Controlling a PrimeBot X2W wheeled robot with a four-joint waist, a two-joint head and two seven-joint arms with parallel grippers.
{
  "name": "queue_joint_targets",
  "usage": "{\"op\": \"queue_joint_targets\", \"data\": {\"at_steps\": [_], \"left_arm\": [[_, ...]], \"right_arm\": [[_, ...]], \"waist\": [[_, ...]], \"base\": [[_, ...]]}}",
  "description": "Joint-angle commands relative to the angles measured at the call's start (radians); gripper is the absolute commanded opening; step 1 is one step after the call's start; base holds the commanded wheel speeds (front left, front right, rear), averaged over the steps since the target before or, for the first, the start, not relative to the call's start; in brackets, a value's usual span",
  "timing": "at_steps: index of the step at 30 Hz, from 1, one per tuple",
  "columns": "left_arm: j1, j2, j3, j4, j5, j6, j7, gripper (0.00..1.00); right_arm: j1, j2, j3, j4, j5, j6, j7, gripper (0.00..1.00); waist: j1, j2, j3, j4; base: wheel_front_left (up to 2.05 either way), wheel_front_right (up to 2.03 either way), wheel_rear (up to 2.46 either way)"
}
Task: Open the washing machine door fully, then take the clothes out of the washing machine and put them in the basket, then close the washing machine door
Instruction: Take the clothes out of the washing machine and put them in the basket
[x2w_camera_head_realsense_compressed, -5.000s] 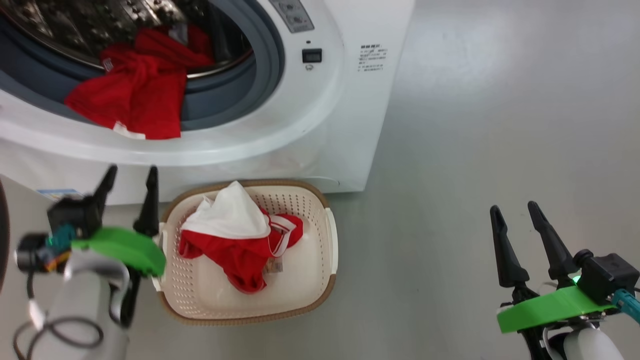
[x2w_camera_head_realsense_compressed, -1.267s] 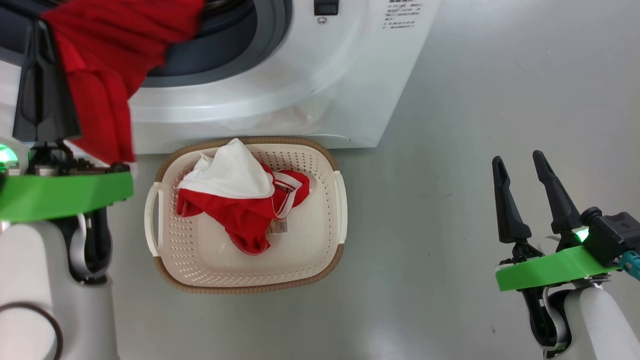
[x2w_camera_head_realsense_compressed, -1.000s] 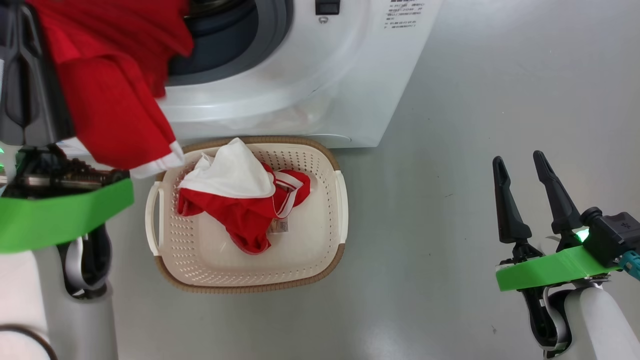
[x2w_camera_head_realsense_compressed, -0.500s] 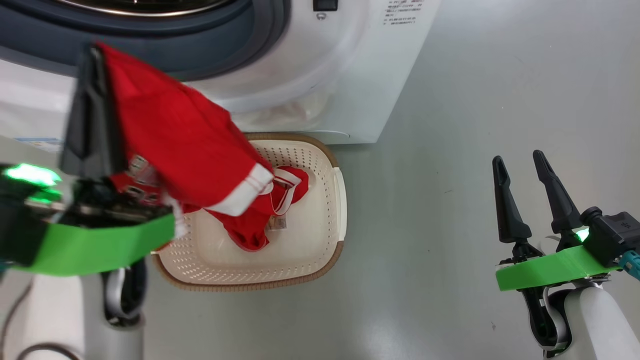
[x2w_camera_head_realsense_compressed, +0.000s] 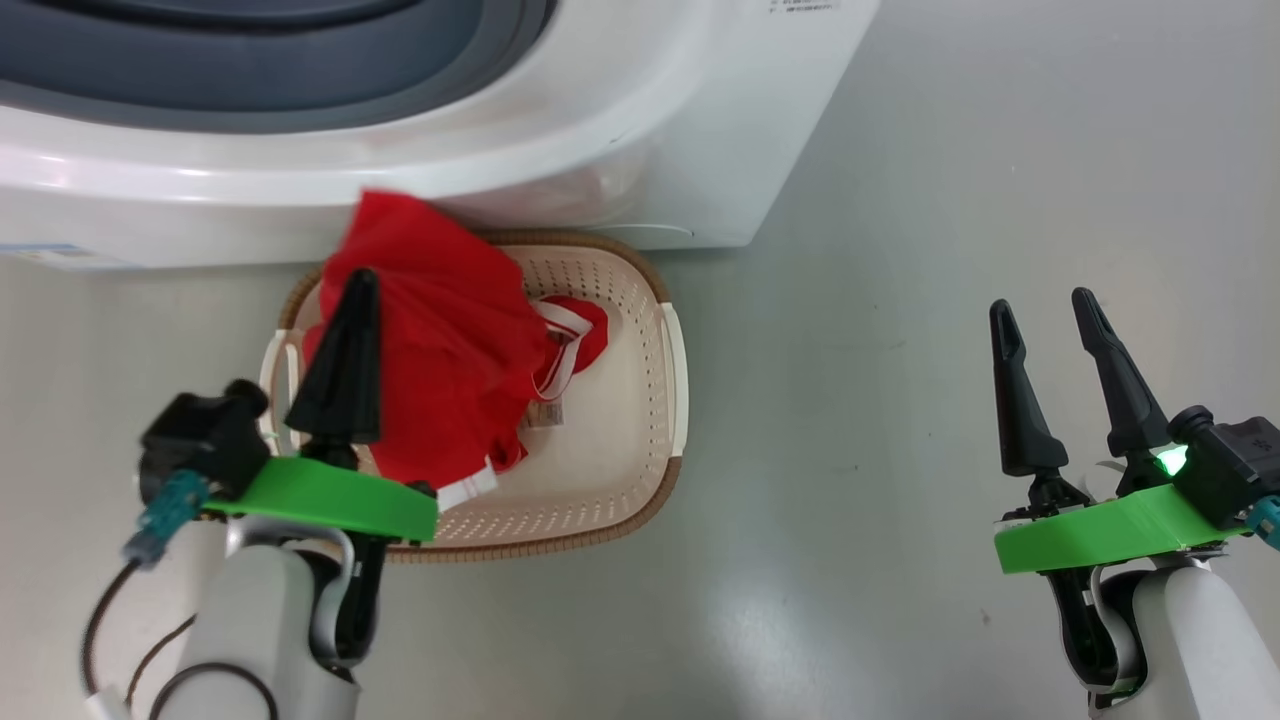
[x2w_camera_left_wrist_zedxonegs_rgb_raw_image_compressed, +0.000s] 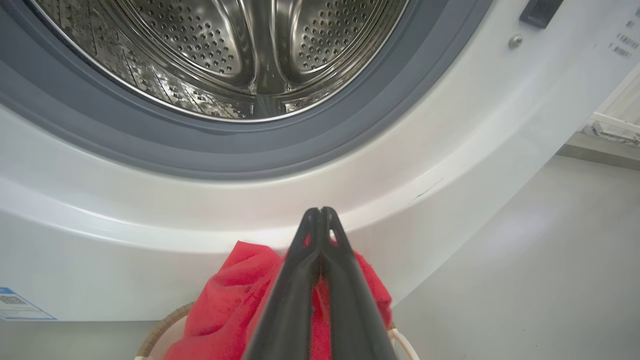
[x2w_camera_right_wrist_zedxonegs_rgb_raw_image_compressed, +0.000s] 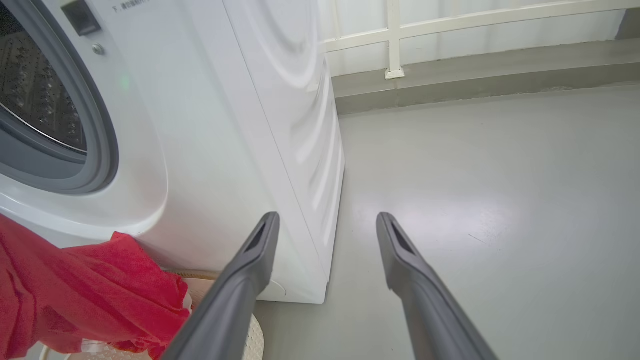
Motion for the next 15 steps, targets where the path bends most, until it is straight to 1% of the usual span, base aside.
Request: {"op": "queue_joint_targets", "data": {"at_steps": [1, 10, 15], "left_arm": [[-0.012, 0.026, 0.015, 0.004, 0.014, -0.005, -0.005, 0.00], [-0.099, 0.026, -0.050, 0.235, 0.040, -0.006, -0.005, 0.00], [-0.165, 0.033, -0.070, 0.357, 0.044, -0.006, -0.005, 0.00]], "right_arm": [[-0.013, 0.002, 0.016, -0.026, -0.002, 0.007, -0.006, 1.00], [-0.035, 0.002, 0.018, -0.041, 0.002, 0.007, -0.006, 1.00], [-0.053, 0.002, 0.020, -0.050, 0.003, 0.007, -0.006, 1.00]], "waist": [[0.0000, 0.0000, 0.018, -0.003], [0.0000, 0.0000, 0.101, -0.019], [0.0000, 0.0000, 0.145, -0.034]], "base": [[0.00, 0.00, 0.00], [0.00, 0.00, 0.00], [0.00, 0.00, 0.00]]}}
